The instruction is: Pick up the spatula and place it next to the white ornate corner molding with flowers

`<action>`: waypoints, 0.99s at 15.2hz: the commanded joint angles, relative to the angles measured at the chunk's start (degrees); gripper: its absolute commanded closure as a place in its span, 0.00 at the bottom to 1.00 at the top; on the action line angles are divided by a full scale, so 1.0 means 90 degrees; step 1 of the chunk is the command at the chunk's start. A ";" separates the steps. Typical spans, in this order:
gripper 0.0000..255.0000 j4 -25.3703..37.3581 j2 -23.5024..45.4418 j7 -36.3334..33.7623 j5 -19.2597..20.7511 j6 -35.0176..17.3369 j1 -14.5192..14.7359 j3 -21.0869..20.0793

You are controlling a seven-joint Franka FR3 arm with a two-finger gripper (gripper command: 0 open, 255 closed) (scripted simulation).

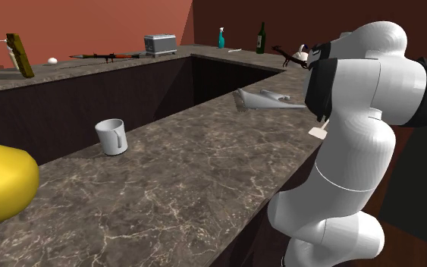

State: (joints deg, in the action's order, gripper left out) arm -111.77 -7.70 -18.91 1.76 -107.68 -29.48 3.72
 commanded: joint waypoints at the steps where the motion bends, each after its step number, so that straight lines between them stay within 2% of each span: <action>1: 1.00 -0.0004 -0.0001 0.0001 0.0000 -0.0004 -0.0001 0.0001; 4: 1.00 -0.0003 -0.0001 0.0001 0.0000 -0.0003 -0.0001 0.0001; 5: 0.00 -0.0003 -0.0001 0.0001 0.0000 -0.0003 -0.0001 0.0001; 10: 0.00 -0.0003 -0.0001 0.0001 0.0000 -0.0003 -0.0001 0.0001; 14: 0.00 0.0768 -0.0035 0.0004 -0.0004 0.0802 0.0008 -0.0012; 15: 0.00 0.0768 -0.0035 0.0004 -0.0004 0.0802 0.0008 -0.0012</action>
State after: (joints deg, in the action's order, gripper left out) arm -105.59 -8.06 -18.95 1.72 -101.25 -29.38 3.58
